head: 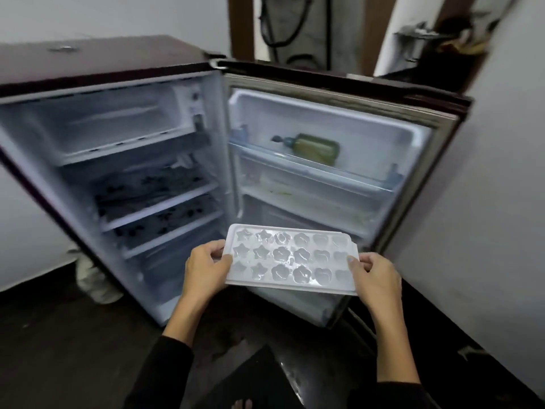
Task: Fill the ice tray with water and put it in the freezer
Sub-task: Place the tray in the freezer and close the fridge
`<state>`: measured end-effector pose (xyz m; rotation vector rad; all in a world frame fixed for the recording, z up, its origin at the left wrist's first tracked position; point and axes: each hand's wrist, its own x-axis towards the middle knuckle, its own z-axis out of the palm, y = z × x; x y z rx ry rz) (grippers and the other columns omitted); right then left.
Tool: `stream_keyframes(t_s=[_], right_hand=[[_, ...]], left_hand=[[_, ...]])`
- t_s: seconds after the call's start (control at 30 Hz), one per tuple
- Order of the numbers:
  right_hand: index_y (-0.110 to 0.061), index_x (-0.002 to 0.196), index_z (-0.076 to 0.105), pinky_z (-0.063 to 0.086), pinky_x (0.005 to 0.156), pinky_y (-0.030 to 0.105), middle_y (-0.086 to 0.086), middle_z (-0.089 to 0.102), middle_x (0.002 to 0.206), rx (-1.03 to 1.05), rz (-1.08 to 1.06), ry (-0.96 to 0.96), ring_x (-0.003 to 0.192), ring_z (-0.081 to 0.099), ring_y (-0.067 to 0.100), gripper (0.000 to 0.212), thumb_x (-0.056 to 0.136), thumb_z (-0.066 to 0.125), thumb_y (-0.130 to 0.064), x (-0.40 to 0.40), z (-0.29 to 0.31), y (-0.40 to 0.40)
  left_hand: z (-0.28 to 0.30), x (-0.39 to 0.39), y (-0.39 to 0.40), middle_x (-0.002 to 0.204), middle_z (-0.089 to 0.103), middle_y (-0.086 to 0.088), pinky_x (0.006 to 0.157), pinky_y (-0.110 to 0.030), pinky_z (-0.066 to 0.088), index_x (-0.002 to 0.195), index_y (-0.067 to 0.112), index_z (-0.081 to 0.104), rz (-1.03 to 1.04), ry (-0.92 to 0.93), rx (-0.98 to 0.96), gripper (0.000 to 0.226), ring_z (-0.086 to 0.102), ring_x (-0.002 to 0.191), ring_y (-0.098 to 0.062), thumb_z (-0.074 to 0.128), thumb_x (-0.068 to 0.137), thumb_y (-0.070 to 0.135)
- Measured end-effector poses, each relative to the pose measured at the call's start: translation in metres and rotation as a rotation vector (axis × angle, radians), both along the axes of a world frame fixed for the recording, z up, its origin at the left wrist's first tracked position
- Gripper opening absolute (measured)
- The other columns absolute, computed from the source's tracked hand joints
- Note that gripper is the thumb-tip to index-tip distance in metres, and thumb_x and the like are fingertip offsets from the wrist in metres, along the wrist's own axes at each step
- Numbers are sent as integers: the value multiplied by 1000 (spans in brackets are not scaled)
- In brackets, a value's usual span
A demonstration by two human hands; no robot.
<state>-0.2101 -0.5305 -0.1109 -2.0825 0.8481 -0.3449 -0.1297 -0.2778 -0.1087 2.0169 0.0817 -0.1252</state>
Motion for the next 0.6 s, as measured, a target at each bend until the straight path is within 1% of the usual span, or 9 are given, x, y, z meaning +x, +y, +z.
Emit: stream_keyframes(t_s=[0.07,0.13,0.17,0.3,0.37,0.4,0.47,0.53,0.6], right_hand=[[-9,101,69,43,82,34,6,69,90,-12,83,0,98,63,30,22,92,60,-27,32,-2,22],[-8,101,69,41,79,33,9,70,92,-31,157,4,98,63,32,22,92,59,-26,63,-3,45],[-8,102,68,40,78,32,9,70,93,-39,186,7,98,62,31,23,93,58,-26,77,-3,56],[-10,100,67,42,79,33,6,66,90,-48,260,0,90,58,26,22,94,56,-27,133,-1,98],[-11,98,68,41,75,31,5,67,89,-70,299,3,86,57,25,22,94,55,-28,162,-2,117],[-12,98,68,40,74,31,6,68,90,-83,313,4,86,58,26,22,94,55,-28,175,-2,125],[-11,99,69,40,74,31,7,70,93,-98,337,-4,91,62,30,23,94,54,-27,200,-1,139],[-8,99,69,39,73,31,9,70,94,-123,362,-16,92,62,31,23,94,54,-24,223,3,152],[-6,96,68,40,70,32,10,70,92,-153,388,-36,86,61,30,23,95,53,-22,247,6,163]], left_hand=[[-1,12,26,88,73,6,75,-33,54,103,20,73,86,-19,20,32,66,85,-12,52,84,6],[1,25,51,85,71,8,67,-25,48,99,20,72,154,-35,25,29,64,81,-9,51,85,5],[1,33,63,84,70,8,64,-23,45,99,19,72,179,-43,29,29,64,81,-9,51,86,4],[1,70,106,90,72,1,66,-25,43,107,15,72,264,-50,44,31,65,87,-17,51,86,5],[4,87,123,88,71,2,63,-21,43,107,15,71,292,-72,40,32,65,83,-14,51,85,3],[6,95,130,86,70,4,60,-18,42,106,14,71,295,-85,39,32,64,78,-11,51,85,2],[11,110,143,81,68,7,55,-14,40,104,15,72,314,-98,62,31,59,69,-4,52,84,1],[16,126,154,80,70,8,56,-15,42,98,18,72,340,-104,96,29,61,70,-7,53,84,2],[20,142,162,74,69,10,56,-18,41,89,21,70,353,-112,106,28,61,69,-10,52,84,0]])
